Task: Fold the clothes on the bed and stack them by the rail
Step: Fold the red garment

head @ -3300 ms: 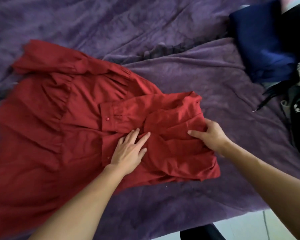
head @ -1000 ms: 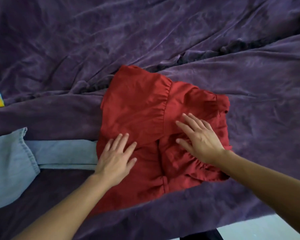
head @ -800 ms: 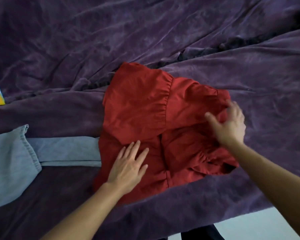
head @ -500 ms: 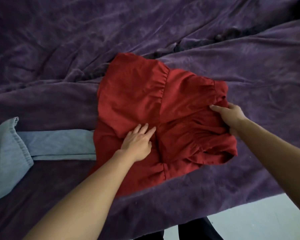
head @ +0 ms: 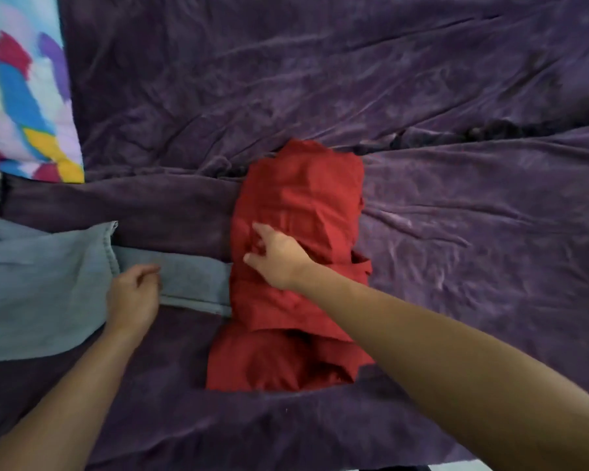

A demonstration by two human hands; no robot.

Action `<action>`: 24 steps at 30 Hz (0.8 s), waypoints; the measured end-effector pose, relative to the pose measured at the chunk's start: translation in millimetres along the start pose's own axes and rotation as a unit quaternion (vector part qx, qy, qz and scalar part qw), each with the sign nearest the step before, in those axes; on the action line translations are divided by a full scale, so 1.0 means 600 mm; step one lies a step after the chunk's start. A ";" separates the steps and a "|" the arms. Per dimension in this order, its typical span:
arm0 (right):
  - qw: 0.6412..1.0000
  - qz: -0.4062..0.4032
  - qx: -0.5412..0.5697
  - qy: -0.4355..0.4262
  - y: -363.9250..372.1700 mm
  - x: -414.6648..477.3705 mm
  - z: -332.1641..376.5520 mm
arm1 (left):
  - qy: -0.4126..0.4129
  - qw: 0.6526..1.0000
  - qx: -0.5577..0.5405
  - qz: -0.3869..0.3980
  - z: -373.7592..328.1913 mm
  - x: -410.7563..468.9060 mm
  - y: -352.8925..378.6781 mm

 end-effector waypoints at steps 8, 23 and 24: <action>0.970 -0.221 -0.093 0.021 -0.015 -0.131 -0.193 | 0.232 0.965 0.115 0.045 -0.124 -0.125 0.101; 0.935 -0.277 -0.184 -0.124 -0.139 -0.047 -0.171 | 0.232 0.932 0.250 0.124 -0.075 -0.187 0.162; 0.938 -0.271 -0.199 -0.089 -0.166 -0.004 -0.168 | 0.215 0.938 0.242 0.127 -0.083 -0.182 0.171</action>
Point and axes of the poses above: each hand's wrist, its own x-axis towards the middle knuckle, its own y-axis out of the palm, z = x × y, the point moved 7 cm from there along x, towards the middle knuckle, and after that the axes turned 2 degrees about z, right-handed, at the moved point
